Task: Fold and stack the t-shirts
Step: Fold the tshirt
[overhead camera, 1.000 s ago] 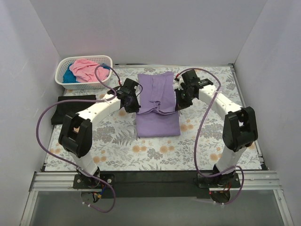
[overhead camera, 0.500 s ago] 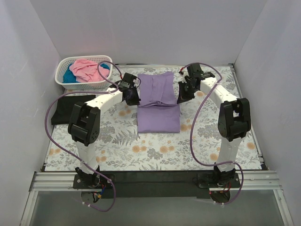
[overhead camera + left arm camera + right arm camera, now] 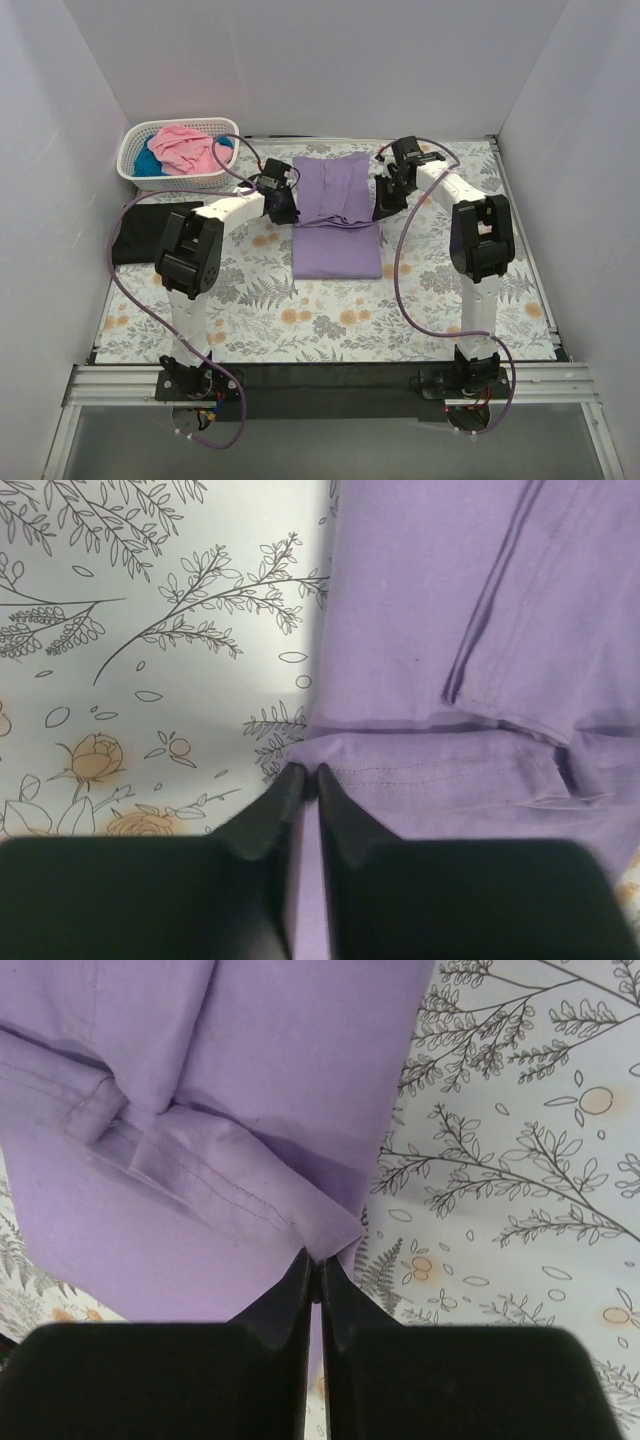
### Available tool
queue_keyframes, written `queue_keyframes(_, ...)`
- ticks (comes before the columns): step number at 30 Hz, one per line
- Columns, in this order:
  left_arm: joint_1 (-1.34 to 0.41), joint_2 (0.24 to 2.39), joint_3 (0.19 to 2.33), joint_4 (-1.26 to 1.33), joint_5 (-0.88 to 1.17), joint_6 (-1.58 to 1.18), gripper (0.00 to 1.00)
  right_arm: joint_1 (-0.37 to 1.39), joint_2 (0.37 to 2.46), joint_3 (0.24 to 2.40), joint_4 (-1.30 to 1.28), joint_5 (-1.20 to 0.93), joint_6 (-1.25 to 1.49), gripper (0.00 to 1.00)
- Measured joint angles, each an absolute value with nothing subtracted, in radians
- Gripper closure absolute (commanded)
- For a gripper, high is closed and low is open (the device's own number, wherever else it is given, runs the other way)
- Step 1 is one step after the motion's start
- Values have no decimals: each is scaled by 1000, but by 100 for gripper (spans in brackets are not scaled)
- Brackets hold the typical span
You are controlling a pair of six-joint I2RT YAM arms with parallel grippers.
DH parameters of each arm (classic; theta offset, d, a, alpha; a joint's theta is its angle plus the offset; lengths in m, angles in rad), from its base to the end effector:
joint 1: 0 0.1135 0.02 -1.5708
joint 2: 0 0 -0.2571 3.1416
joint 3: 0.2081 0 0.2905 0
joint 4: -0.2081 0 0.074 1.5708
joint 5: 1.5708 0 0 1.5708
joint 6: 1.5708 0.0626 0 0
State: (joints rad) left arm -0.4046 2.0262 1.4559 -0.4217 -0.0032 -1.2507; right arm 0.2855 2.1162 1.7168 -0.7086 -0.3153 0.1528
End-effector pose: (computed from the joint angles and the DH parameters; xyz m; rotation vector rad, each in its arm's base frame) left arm 0.4408 -0.1886 0.1271 -1.1045 2.4500 -0.5863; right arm 0.4726 0.1589 0.1586 -0.2804 2.6921 0.5582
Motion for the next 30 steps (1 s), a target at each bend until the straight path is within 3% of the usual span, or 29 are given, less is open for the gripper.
queue_keyframes(4, -403, 2039, 1456, -419, -10, -1246, 63, 281, 2140, 1729, -709, -315, 146, 82)
queue_keyframes(7, -402, 2017, 1452, -413, -21, -1248, 57, 282, 2133, 1730, -708, -290, 146, 79)
queue_keyframes(13, -432, 1862, 1375, -405, -63, -1256, 56, 309, 1966, 1599, -649, -173, 157, 78)
queue_keyframes(18, -561, 1716, 1282, -376, -94, -1276, 61, 391, 1800, 1455, -540, -162, 179, 78)
queue_keyframes(30, -718, 1734, 1017, -363, -84, -1358, 61, 473, 1987, 1413, -362, -192, 243, 79)
